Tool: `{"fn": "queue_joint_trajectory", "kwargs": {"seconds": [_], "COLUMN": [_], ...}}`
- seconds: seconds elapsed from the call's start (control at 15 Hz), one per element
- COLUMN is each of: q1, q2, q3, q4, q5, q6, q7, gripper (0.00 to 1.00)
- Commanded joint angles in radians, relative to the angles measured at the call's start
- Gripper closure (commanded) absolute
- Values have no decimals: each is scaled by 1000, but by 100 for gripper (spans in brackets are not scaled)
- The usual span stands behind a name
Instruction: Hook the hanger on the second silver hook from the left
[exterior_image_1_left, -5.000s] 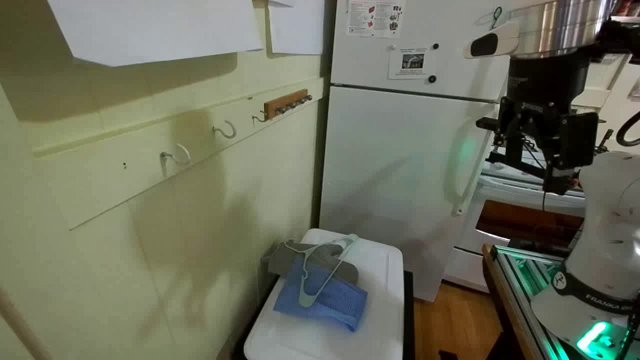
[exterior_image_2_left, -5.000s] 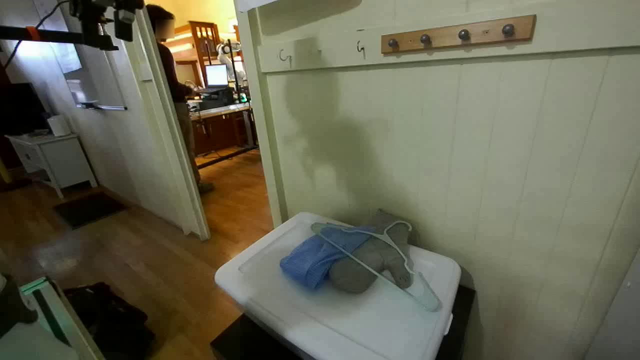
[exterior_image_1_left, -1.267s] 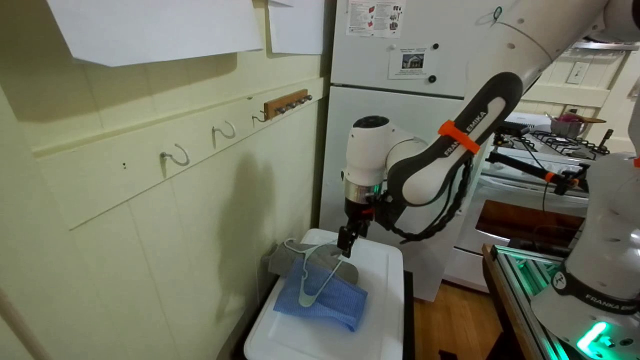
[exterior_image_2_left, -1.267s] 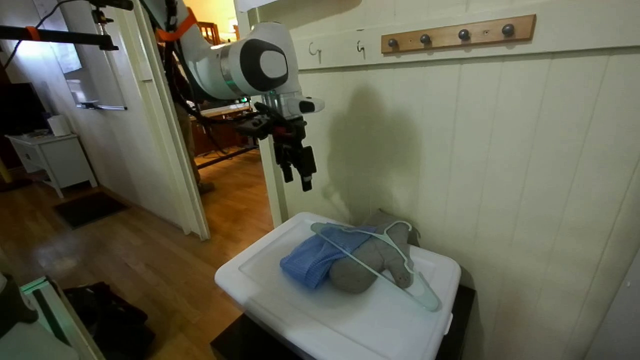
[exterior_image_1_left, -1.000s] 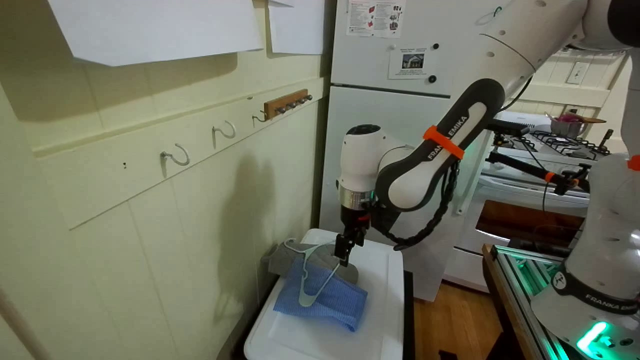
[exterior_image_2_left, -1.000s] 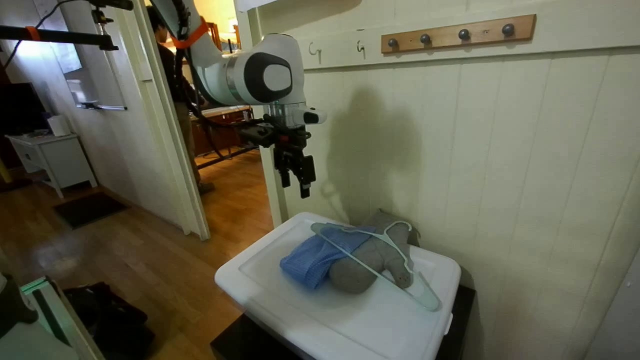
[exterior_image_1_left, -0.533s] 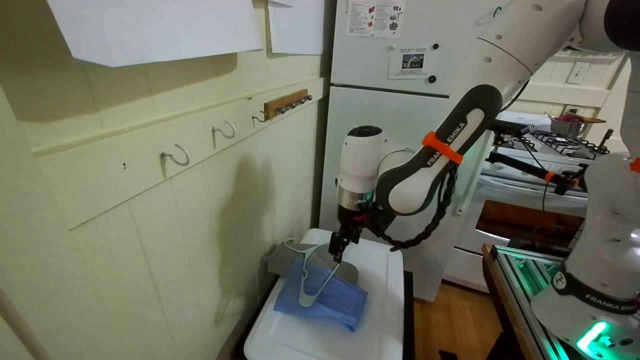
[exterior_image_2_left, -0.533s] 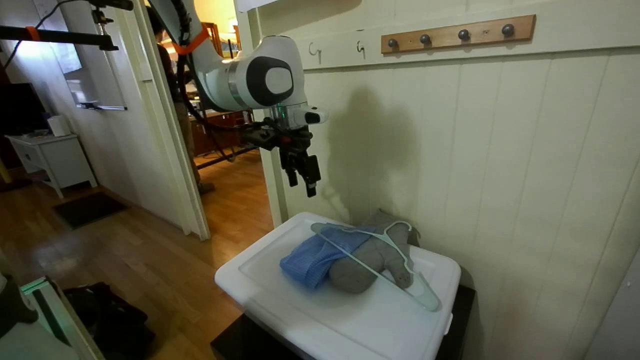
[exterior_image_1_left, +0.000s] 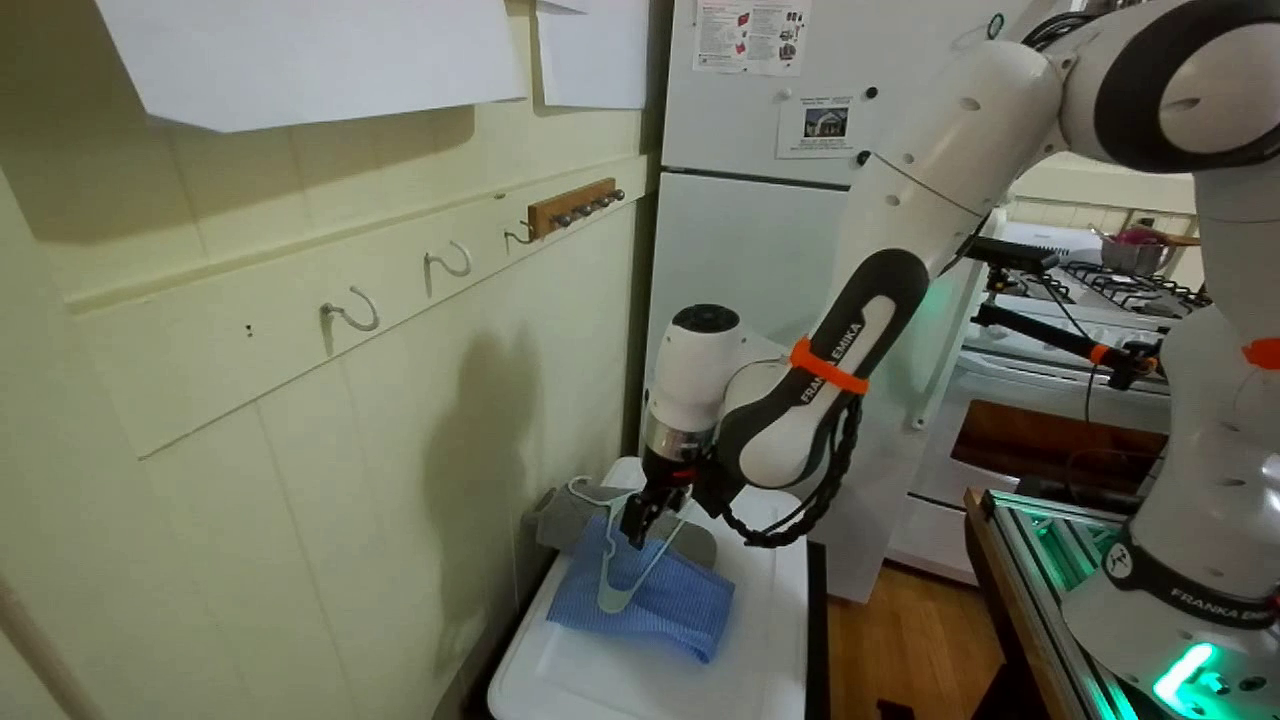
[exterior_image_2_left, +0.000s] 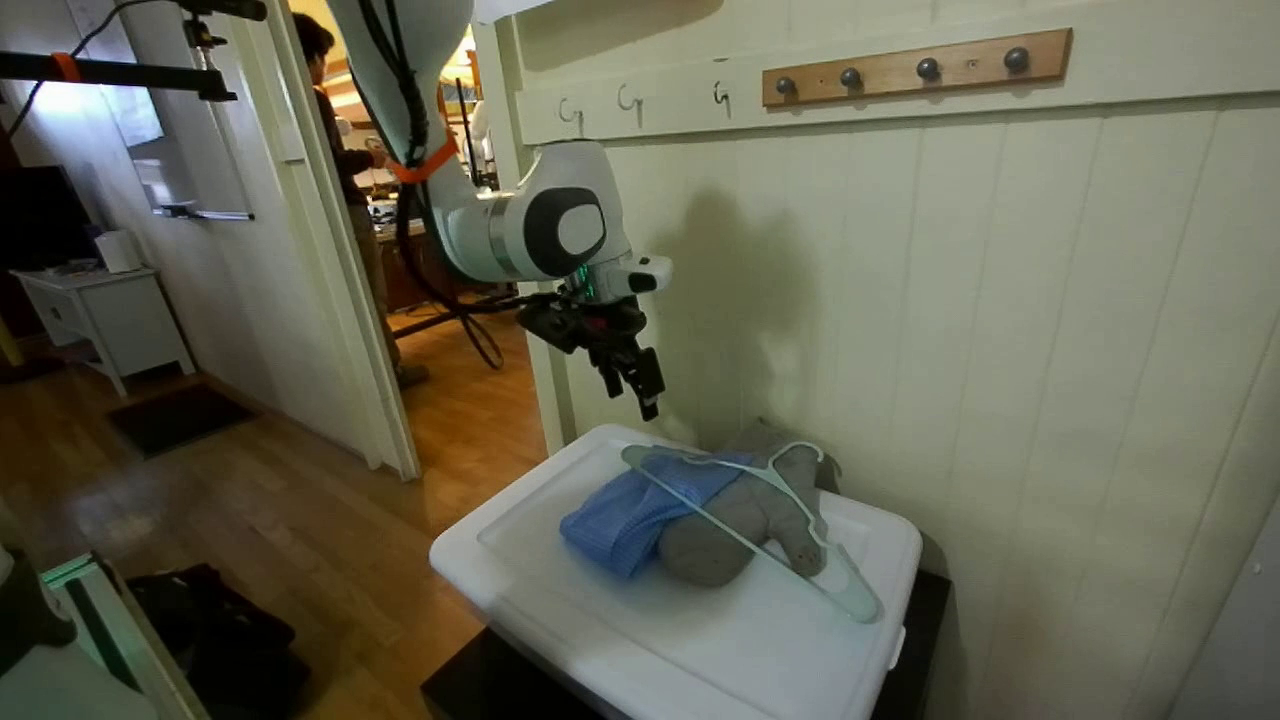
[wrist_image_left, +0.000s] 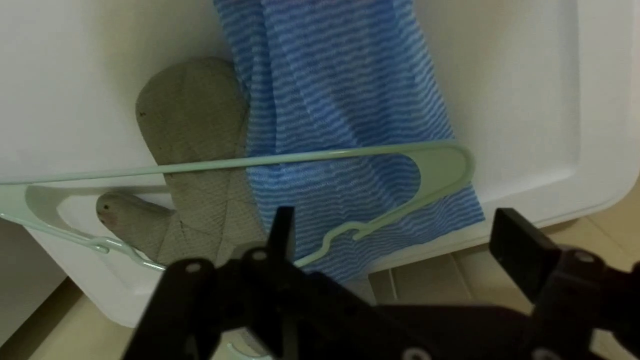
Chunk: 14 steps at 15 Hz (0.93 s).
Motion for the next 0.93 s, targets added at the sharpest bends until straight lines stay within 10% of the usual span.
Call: {"fn": "queue_joint_trajectory", "kwargs": {"seconds": [0.0, 0.67, 0.87], "q1": [28, 16, 13], "q2": [137, 364, 403], "q3": [-15, 9, 9], "q4": [114, 327, 367], "q5": [62, 170, 183], "q6": [52, 102, 106], "q7": [-3, -40, -50], "gripper": [0, 0, 16]}}
